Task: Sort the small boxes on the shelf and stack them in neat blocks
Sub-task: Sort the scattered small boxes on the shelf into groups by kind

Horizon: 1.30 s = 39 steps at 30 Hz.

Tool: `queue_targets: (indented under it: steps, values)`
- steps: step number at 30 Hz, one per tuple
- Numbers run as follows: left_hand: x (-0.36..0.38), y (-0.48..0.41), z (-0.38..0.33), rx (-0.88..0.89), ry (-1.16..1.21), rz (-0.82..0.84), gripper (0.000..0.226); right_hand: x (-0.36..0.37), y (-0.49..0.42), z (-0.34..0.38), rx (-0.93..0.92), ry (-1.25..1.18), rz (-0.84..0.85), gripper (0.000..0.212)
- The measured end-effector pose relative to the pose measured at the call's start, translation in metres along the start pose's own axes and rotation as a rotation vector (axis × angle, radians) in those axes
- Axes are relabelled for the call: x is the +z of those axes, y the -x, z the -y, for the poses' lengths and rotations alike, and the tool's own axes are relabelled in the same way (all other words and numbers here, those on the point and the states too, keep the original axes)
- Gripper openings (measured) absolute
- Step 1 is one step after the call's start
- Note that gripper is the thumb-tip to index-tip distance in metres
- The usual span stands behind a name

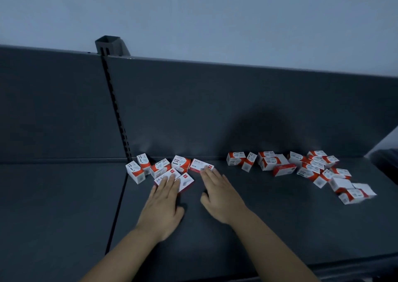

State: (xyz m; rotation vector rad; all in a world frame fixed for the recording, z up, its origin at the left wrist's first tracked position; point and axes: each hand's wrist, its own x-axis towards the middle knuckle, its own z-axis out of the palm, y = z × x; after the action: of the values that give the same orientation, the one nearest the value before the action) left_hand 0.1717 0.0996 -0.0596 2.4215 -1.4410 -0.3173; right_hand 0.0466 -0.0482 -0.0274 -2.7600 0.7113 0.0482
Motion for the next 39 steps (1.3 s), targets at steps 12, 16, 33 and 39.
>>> queue_targets:
  steps: [12, 16, 33, 39]
  values:
    - [0.007, 0.013, -0.009, 0.013, 0.114, -0.030, 0.083, 0.009, 0.020, -0.038, -0.060, -0.055, -0.080, 0.055]
    - [0.011, 0.015, -0.020, 0.092, 0.123, -0.007, 0.077, 0.009, 0.043, -0.056, -0.036, -0.119, -0.073, 0.056]
    - [0.033, -0.004, -0.073, 0.265, 0.099, -0.022, 0.070, -0.020, 0.088, -0.110, 0.085, -0.096, -0.158, 0.028]
    - [0.036, -0.006, -0.071, 0.237, -0.016, -0.002, 0.068, -0.052, 0.070, -0.155, 0.194, -0.182, -0.268, 0.029]
